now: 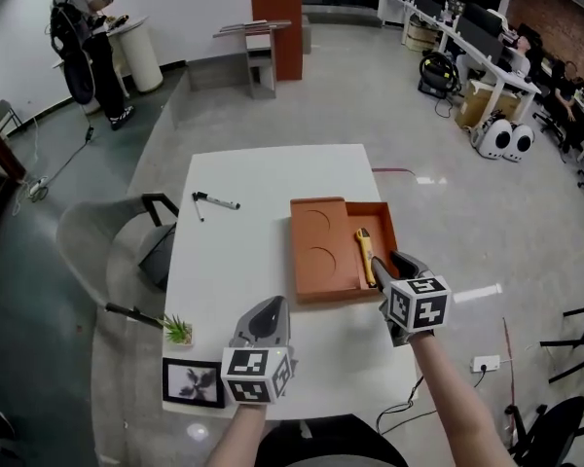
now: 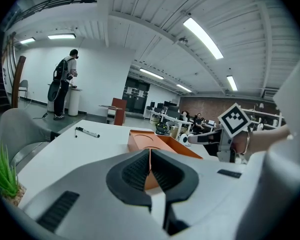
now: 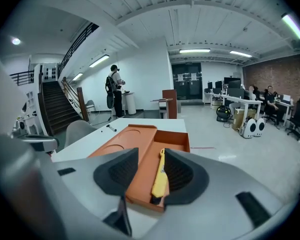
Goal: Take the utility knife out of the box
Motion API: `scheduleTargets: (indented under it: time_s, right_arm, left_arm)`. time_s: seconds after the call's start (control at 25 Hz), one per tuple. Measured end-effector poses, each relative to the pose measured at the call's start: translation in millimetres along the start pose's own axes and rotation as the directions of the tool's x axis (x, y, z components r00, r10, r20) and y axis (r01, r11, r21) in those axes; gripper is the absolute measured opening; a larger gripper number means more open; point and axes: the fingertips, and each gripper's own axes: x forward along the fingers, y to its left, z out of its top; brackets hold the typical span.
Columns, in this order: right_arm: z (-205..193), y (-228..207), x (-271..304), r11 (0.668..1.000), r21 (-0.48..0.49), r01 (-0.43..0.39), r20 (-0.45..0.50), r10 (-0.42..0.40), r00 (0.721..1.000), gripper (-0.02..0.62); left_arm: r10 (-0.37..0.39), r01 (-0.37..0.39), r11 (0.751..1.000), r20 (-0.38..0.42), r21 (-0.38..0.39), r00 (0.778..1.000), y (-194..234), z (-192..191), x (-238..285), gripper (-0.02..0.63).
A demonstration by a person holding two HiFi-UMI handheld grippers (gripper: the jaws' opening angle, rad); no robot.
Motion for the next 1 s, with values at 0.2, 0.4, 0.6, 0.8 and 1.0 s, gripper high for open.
scheduleTargets:
  time_s: [0.2,0.4,0.6,0.8,1.0]
  right_arm:
    - [-4.6,-6.7,21.8,1.0,-0.016,-0.007,-0.052,0.006,0.999,0.16]
    - [-8.8,-10.7,41.6,0.999,-0.04,-0.008,-0.108,0.003,0.994,0.161]
    - [-16.8,-19.3,60.7,0.998,-0.061,0.008,-0.169,-0.018,0.985,0.162]
    - [-26.0,-24.6,73.7,0.997,-0.077,0.02,-0.214,-0.036,0.976,0.164]
    - [-21.0,-29.8,85.8,0.995,-0.094,0.03,-0.231,-0.051,0.972,0.164]
  left_arm:
    - [0.022,-0.022,1.0,-0.002,-0.006,1.0,4.5,0.2,5.0,0.014]
    - [0.04,-0.041,0.999,-0.007,-0.012,0.999,8.6,-0.3,7.8,0.014]
    - [0.05,-0.05,0.999,-0.012,-0.019,0.999,11.0,-2.8,14.9,0.014]
    - [0.057,-0.057,0.998,-0.012,-0.028,0.998,15.8,-3.1,19.5,0.014]
    - [0.066,-0.067,0.997,-0.013,-0.04,0.998,21.3,-2.2,25.1,0.015]
